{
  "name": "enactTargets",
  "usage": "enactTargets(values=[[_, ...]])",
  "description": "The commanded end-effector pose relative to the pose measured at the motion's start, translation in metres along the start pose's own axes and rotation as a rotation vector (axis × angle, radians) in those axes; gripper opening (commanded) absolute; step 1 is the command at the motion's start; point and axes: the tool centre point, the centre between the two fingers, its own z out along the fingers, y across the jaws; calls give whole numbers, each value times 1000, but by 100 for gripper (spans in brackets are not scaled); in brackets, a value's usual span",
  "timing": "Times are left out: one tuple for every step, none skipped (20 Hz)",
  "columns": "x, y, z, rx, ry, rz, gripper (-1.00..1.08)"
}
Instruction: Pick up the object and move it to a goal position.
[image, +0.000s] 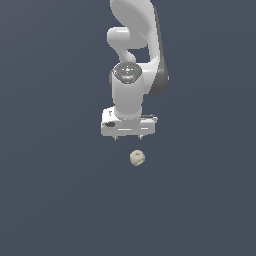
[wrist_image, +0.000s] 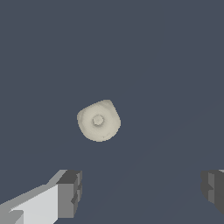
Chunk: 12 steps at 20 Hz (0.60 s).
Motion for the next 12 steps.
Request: enactTargets(values=[[0,0,0,-1,0,-2,100],[0,0,0,-1,0,-3,100],[0,0,1,-1,0,-7,100],[1,-1,2,-1,0,-13,100],[1,-1,3,-2,0,-20,100],[2,-2,4,-2,0,-30,100],[3,-3,6,-2,0,-41,100],[4,-4,8,-3,0,-53,100],[5,-5,10,-4,0,-67,100],[6,-6,13,-4,0,-83,100],[7,-8,16,-5,0,-101,100],[8,-9,19,-6,1,-120,100]])
